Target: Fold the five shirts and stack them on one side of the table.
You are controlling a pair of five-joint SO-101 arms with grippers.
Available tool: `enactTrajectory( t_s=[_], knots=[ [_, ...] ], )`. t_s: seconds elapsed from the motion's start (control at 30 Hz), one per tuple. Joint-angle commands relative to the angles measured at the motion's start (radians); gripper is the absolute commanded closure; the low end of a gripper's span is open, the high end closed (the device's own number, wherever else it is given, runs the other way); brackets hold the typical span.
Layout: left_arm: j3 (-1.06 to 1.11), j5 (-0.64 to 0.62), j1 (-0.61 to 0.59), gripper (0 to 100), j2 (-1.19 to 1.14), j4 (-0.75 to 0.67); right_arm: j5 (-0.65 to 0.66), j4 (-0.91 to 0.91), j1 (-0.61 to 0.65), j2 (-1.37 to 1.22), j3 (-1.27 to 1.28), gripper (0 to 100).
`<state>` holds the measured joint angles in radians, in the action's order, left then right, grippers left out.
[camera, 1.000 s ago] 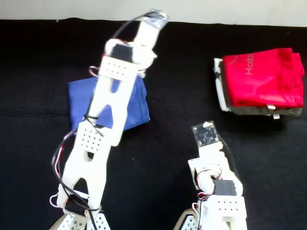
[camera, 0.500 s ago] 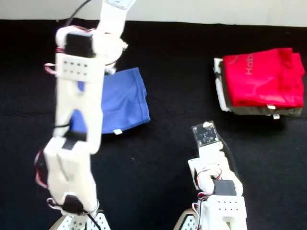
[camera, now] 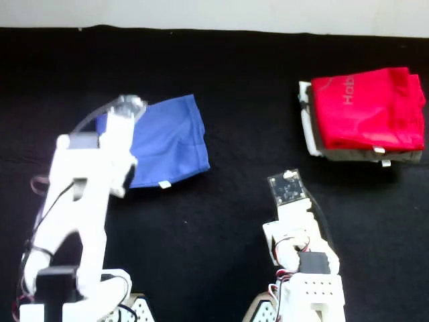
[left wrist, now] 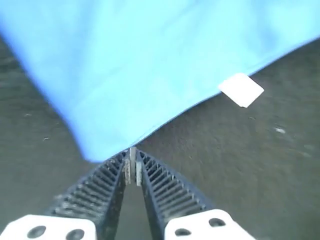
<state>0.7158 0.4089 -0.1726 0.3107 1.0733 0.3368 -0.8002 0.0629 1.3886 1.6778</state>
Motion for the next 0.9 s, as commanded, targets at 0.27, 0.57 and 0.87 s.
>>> enactTrajectory(
  t_s=[0.27,0.57,0.87],
  knots=[
    [0.202,0.003,-0.010,99,0.099,-0.239,0.002,-0.002,-0.005,0.010,0.058,99.2],
    [0.038,-0.057,-0.008,99,0.251,-0.120,0.002,-0.002,-0.005,0.010,0.058,99.2],
    [0.027,-0.075,-0.047,99,-0.189,-0.282,0.002,-0.002,-0.005,0.010,0.058,99.2]
  ],
)
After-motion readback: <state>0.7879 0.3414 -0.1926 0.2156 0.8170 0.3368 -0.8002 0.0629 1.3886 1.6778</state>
